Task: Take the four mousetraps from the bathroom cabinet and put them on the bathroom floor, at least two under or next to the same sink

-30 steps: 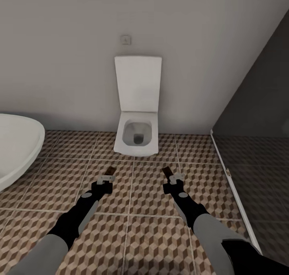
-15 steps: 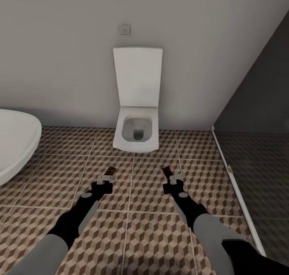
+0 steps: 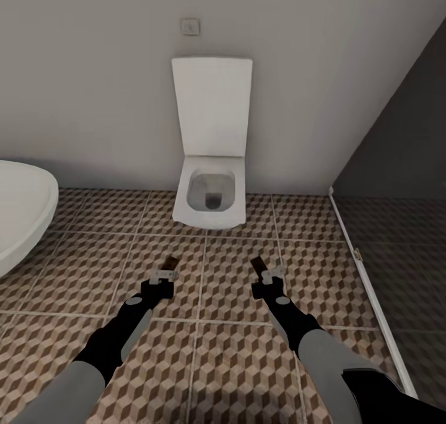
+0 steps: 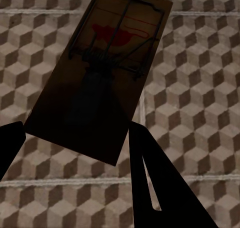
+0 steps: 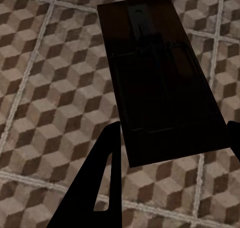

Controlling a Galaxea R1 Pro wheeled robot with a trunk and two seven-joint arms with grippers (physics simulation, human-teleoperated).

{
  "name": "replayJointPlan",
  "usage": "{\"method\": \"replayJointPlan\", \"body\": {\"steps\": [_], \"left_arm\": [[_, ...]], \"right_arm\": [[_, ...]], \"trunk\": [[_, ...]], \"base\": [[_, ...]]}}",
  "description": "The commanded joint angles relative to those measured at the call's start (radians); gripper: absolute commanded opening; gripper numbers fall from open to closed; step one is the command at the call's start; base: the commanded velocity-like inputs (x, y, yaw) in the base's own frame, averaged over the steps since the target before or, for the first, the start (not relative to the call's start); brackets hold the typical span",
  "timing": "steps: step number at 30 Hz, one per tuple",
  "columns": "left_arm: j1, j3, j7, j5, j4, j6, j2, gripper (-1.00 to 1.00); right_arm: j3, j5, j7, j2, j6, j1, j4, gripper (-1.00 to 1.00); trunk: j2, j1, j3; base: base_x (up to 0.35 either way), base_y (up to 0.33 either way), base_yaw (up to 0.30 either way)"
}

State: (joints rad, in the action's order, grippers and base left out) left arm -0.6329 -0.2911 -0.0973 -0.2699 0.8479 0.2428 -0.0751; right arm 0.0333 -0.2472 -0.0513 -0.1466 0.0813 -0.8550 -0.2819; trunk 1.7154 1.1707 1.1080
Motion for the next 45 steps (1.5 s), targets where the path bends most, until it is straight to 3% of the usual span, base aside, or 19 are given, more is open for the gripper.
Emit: {"method": "replayJointPlan", "body": {"steps": [1, 45], "left_arm": [[-0.001, -0.006, -0.013, -0.008, 0.002, 0.004, -0.002, -1.0], [-0.001, -0.006, -0.013, -0.008, 0.007, 0.004, 0.0, -1.0]], "right_arm": [[0.004, -0.007, -0.003, -0.001, 0.003, 0.0, 0.001, -1.0], [0.0, -0.007, -0.003, -0.001, 0.004, 0.0, -0.027, -1.0]], "trunk": [[0.008, 0.004, 0.005], [0.316, 0.173, 0.215]], "base": [[0.0, 0.0, 0.0], [0.0, 0.0, 0.0]]}}
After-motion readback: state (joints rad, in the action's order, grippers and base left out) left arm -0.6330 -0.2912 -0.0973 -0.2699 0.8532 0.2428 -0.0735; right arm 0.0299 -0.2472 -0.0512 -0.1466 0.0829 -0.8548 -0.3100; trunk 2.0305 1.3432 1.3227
